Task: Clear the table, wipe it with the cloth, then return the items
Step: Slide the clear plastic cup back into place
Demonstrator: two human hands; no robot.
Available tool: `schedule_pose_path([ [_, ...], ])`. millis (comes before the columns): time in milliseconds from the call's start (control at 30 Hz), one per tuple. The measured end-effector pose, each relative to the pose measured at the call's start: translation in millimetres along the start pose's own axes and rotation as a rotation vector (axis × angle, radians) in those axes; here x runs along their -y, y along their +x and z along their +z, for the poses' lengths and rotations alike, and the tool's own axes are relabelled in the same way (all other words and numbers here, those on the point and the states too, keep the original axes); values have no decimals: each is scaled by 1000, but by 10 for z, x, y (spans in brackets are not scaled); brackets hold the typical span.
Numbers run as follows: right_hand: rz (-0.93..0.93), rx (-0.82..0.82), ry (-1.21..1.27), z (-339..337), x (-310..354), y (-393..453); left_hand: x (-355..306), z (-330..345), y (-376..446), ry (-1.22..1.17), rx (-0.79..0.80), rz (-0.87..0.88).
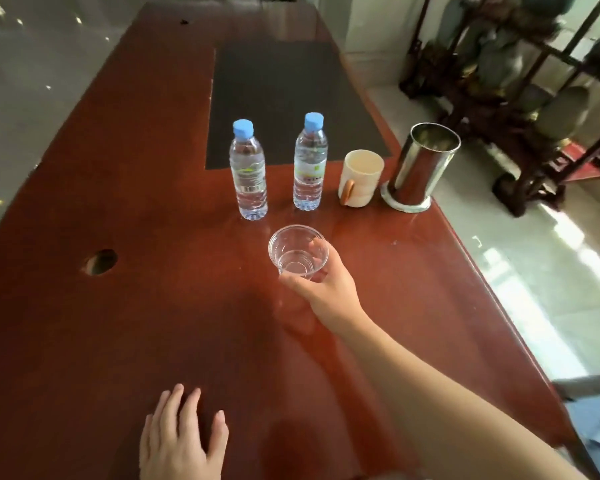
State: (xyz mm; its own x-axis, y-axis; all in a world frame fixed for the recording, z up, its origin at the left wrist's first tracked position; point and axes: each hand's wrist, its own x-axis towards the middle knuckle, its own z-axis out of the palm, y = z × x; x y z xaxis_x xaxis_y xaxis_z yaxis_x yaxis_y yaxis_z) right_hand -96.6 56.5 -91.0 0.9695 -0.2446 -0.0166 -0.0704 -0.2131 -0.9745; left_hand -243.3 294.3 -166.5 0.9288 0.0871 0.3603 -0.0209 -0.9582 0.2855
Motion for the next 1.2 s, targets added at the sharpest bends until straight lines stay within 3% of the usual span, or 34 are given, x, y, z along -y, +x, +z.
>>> schedule_pose_path([
  [533, 63, -200, -101, -1130, -242, -310, 52, 226, -75, -16, -158, 101],
  [1200, 130, -137, -114, -1080, -511, -249, -2, 130, -40, 37, -166, 92],
])
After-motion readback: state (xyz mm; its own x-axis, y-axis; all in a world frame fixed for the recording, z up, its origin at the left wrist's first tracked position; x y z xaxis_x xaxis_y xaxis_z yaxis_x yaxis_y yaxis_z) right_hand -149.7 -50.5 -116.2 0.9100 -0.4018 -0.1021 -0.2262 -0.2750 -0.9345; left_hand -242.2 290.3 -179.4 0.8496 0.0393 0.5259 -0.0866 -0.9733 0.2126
